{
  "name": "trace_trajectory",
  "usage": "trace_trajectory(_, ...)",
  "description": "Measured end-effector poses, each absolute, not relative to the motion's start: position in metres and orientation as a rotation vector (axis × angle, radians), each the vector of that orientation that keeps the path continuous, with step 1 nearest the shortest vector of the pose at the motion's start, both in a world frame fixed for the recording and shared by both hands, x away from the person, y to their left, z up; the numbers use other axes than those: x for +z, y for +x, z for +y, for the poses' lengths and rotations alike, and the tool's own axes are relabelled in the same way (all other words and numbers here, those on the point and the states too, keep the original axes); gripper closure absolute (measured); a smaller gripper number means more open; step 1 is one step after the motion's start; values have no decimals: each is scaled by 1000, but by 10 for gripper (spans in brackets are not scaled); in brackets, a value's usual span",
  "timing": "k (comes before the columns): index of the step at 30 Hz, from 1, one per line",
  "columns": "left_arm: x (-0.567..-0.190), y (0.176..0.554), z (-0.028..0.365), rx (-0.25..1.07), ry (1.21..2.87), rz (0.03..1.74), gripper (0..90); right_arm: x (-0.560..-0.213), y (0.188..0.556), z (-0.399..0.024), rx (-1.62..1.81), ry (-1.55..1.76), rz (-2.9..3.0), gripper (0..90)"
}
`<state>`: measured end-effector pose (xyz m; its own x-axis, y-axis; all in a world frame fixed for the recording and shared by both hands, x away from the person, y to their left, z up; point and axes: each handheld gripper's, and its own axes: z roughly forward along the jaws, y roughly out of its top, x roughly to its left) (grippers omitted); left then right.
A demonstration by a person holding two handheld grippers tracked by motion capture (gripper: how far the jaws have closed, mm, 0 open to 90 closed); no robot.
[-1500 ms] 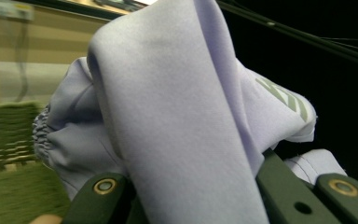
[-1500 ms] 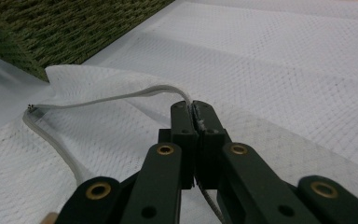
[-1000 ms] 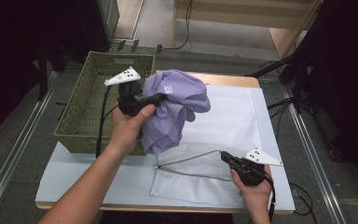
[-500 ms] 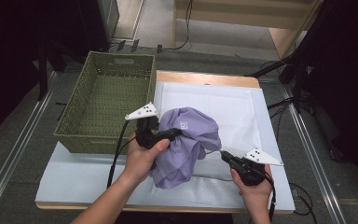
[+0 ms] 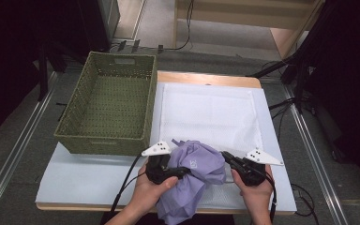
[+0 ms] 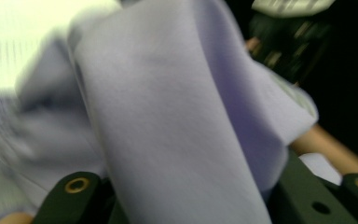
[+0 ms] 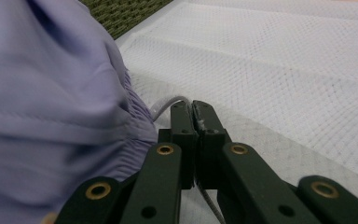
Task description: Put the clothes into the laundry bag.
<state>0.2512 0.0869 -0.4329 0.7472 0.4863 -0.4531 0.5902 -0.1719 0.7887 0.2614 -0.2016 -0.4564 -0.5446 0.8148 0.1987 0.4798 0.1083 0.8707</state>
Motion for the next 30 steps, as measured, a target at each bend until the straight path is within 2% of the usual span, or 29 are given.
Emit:
trace_trajectory(6, -463, 249, 70, -145, 1996, 858, 652, -452, 261, -202, 1428, 1265, 2041, 891)
trace_trajectory(11, -454, 248, 68, -142, 1980, 841, 567, -448, 260, -206, 1454, 1265, 2017, 892)
trace_trajectory(14, -443, 249, 68, -109, 1957, 818, 594, -443, 258, -206, 1472, 1265, 2000, 893)
trace_trajectory(18, -432, 254, 61, -4, 1961, 806, 739, -433, 254, -207, 1504, 1231, 1958, 895)
trace_trajectory(21, -441, 259, 52, -19, 1990, 848, 742, -429, 252, -208, 1512, 1225, 1939, 896)
trace_trajectory(25, -458, 260, 46, -102, 2002, 870, 568, -435, 254, -210, 1492, 1240, 1957, 895)
trace_trajectory(27, -455, 259, 51, -82, 1978, 857, 459, -438, 255, -212, 1480, 1249, 1961, 896)
trace_trajectory(30, -443, 258, 62, 13, 1934, 828, 370, -439, 256, -214, 1480, 1265, 1957, 895)
